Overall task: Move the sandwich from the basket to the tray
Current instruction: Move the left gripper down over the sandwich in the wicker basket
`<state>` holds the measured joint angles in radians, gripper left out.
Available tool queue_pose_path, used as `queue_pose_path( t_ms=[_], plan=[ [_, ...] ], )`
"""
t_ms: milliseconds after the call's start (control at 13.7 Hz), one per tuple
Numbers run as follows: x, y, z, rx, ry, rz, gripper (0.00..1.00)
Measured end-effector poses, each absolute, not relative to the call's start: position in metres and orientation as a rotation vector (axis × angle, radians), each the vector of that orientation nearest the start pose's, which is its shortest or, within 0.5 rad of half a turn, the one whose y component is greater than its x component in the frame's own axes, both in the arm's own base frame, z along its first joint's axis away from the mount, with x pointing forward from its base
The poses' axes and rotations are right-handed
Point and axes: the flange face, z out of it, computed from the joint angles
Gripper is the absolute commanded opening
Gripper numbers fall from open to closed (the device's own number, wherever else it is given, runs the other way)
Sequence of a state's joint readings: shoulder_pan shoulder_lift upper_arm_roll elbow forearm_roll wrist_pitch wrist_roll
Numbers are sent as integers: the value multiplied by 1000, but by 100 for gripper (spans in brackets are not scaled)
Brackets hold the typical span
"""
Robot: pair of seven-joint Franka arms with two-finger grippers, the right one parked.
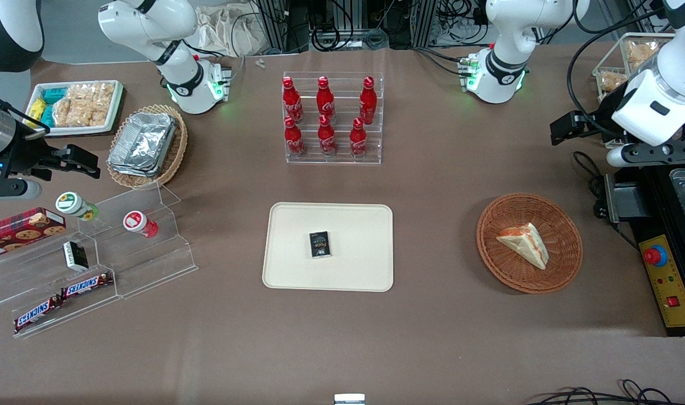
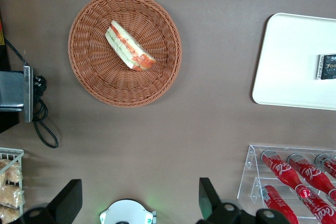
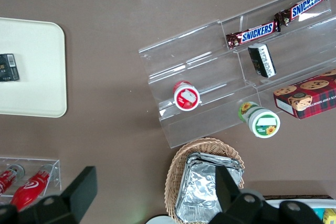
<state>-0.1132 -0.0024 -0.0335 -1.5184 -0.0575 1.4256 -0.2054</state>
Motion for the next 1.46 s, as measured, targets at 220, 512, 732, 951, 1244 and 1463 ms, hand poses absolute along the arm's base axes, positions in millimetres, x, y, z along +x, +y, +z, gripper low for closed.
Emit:
queue_pose_path(
  t_ms=[220, 512, 732, 951, 1244, 1463],
  plan=[
    [533, -85, 639, -3170, -82, 144, 100],
    [539, -81, 628, -3151, -166, 173, 100],
    [558, -70, 573, -3069, -421, 189, 100],
    [569, -51, 500, -3018, -684, 129, 100],
    [574, -42, 426, -2940, -1055, 0, 100],
    [584, -42, 371, -2860, -1255, -9, 100]
  ],
)
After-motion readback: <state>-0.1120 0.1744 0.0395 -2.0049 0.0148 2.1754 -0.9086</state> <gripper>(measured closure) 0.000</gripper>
